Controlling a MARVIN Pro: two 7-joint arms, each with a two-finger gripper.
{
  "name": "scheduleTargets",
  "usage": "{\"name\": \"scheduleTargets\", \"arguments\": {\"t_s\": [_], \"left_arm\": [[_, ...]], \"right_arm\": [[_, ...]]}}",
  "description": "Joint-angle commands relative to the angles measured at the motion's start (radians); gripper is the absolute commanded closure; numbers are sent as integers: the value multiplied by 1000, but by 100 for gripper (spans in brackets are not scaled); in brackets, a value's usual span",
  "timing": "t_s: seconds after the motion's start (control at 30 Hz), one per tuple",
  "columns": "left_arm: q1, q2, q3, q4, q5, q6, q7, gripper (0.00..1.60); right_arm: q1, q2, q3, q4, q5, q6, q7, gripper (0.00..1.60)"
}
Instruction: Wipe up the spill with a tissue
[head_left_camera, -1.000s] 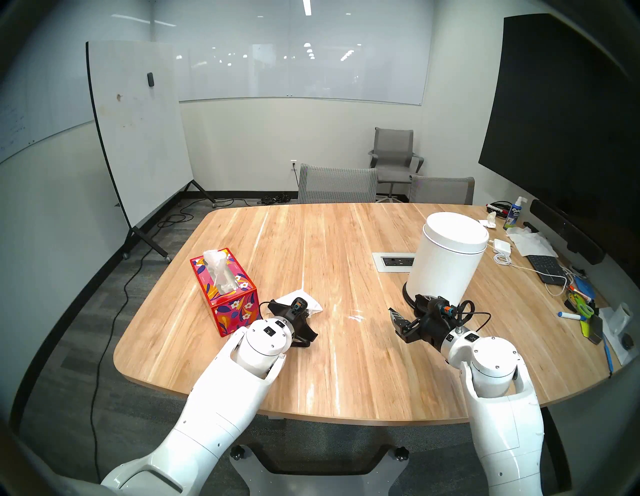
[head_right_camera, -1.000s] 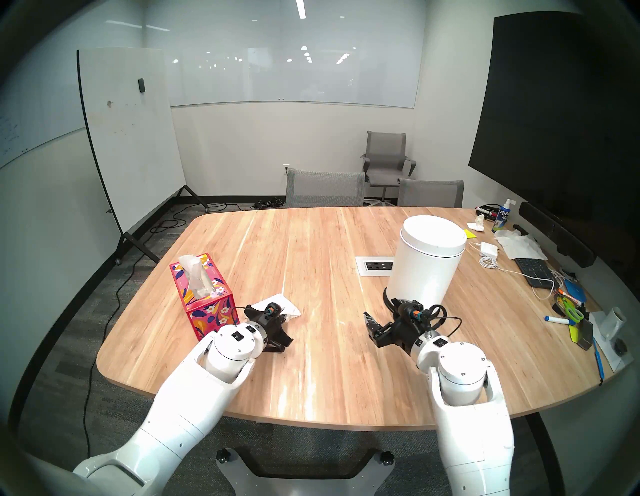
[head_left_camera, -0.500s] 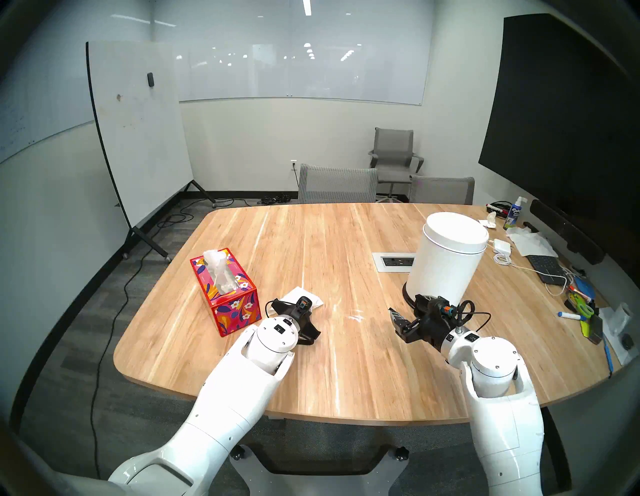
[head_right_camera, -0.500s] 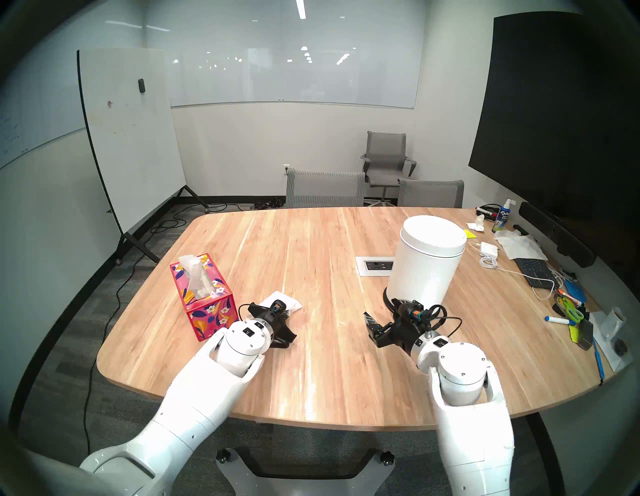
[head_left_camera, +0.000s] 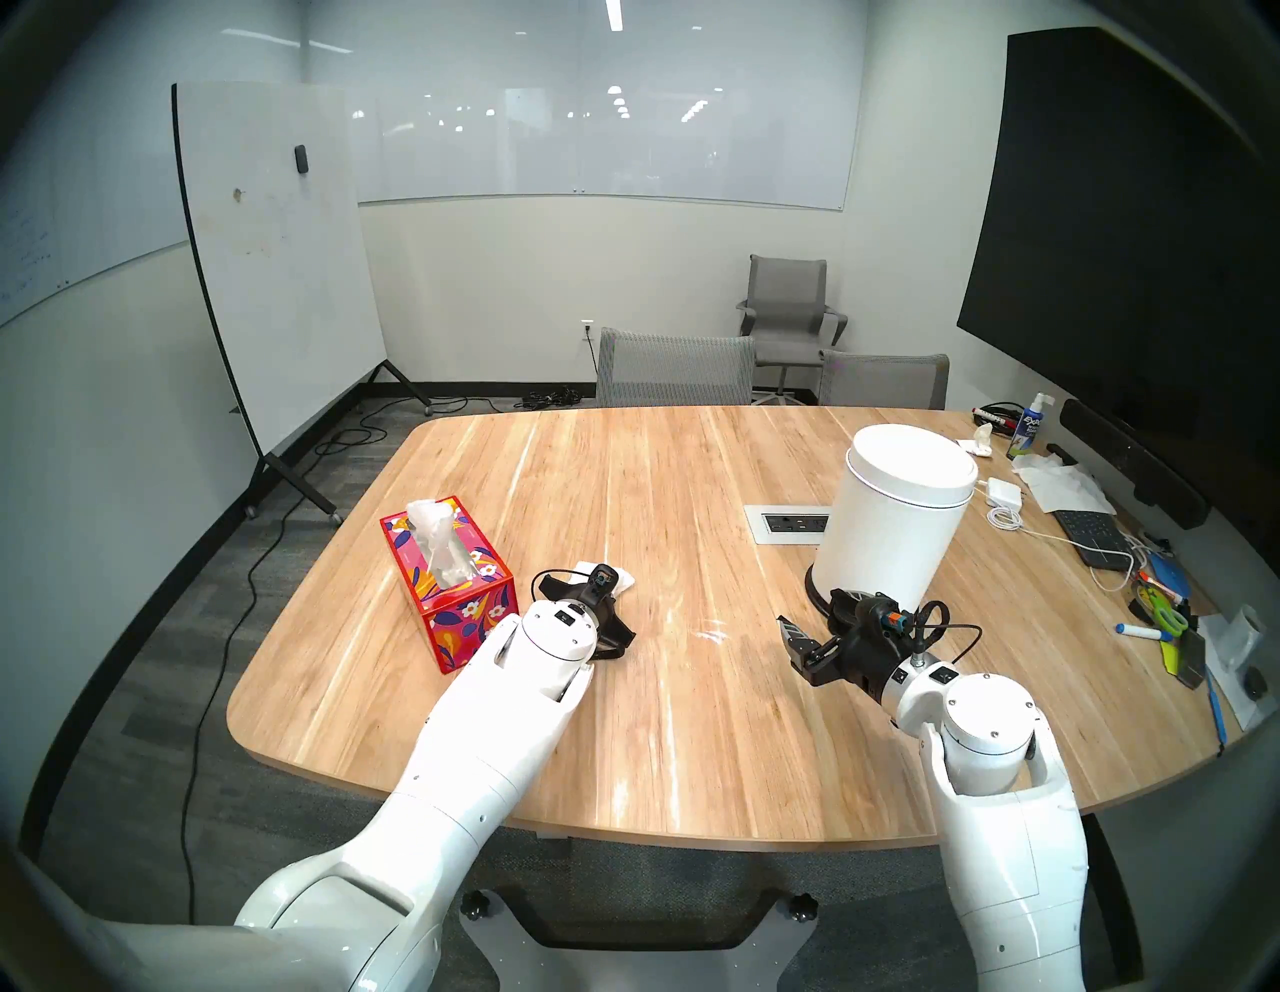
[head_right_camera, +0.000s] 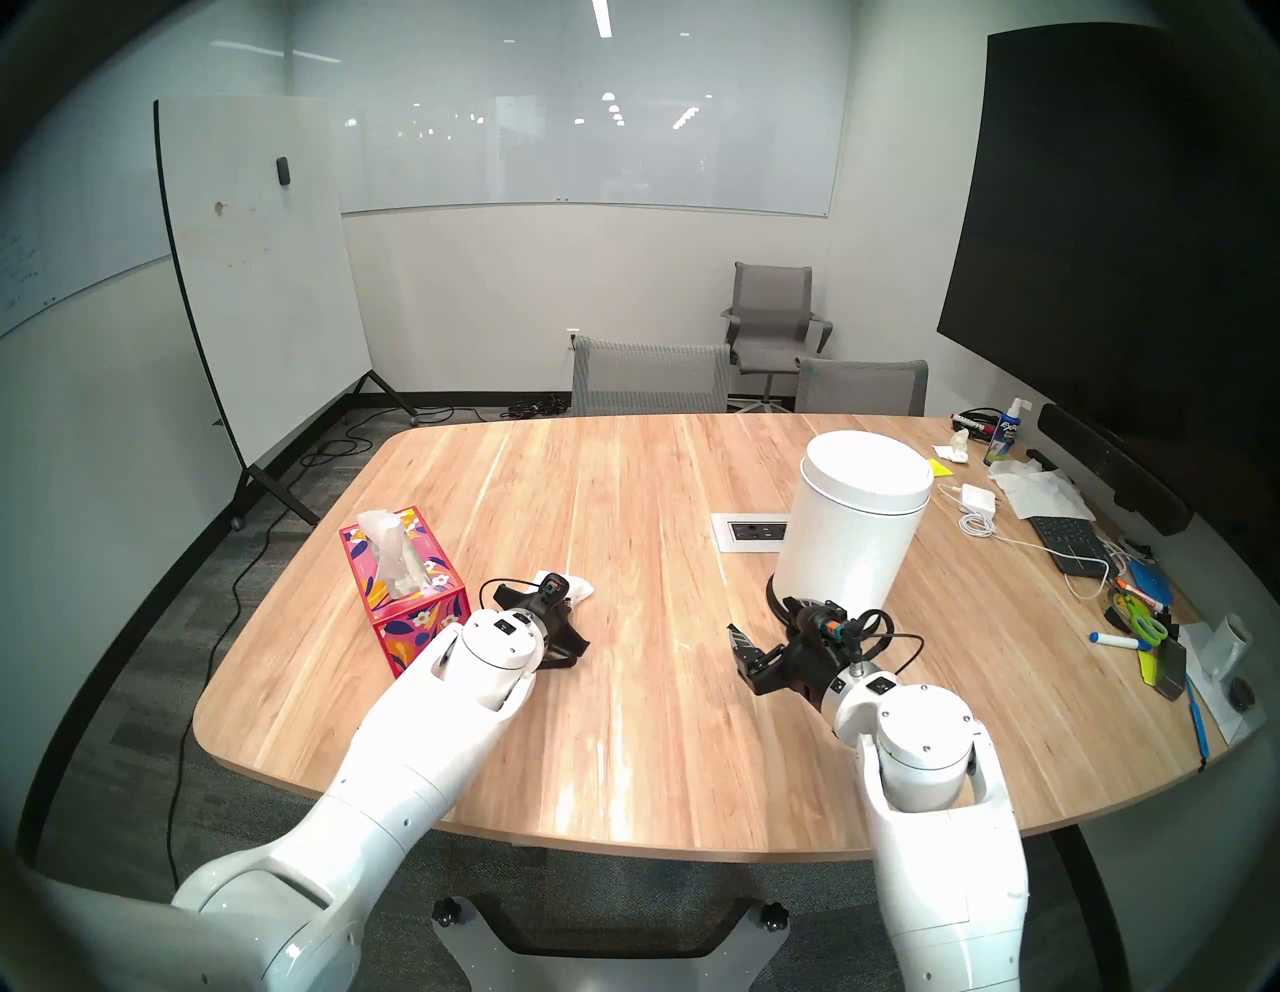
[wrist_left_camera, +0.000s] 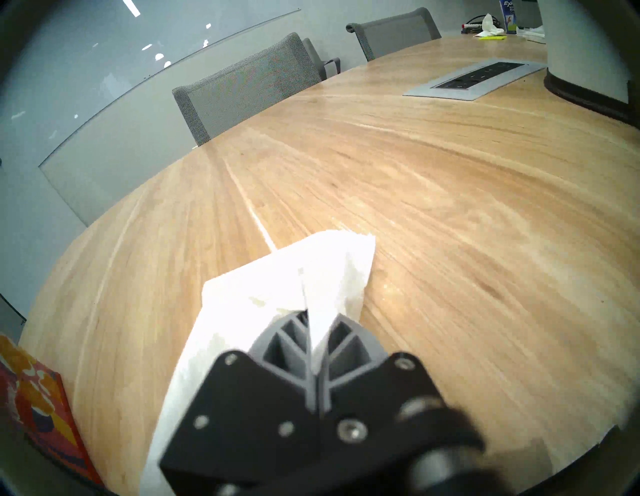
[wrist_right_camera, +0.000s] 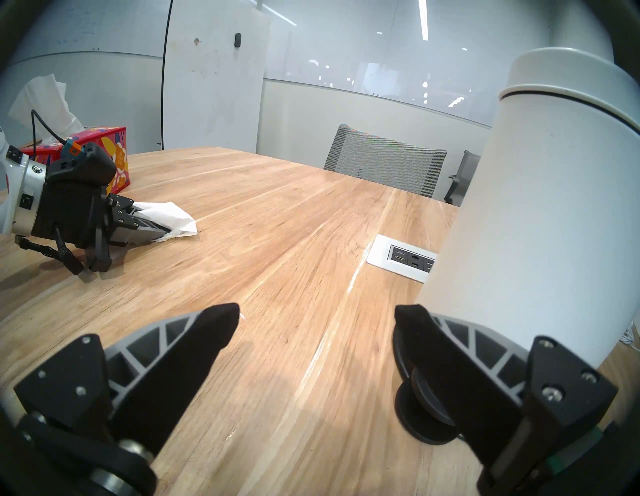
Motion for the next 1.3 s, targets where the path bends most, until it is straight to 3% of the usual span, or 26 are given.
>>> {"name": "scheduleTargets", "arguments": {"t_s": [0.0,0.37,0.93,1.03,1.27], "left_arm": [[60,21,5,-85,9,31,4,160],[125,43,11,-195,15,89,2,160],[-47,-81,44,99,28,11,70,160],[-47,-70,36,86,25,16,73,160],[30,15,11,-28,12,24,53,160]], "right_arm": [[7,2,-1,-21,0,-1,2,0],[7,2,-1,-21,0,-1,2,0],[7,2,-1,-20,0,-2,2,0],[7,2,-1,-21,0,-1,2,0],[7,2,-1,-21,0,-2,2,0]]}}
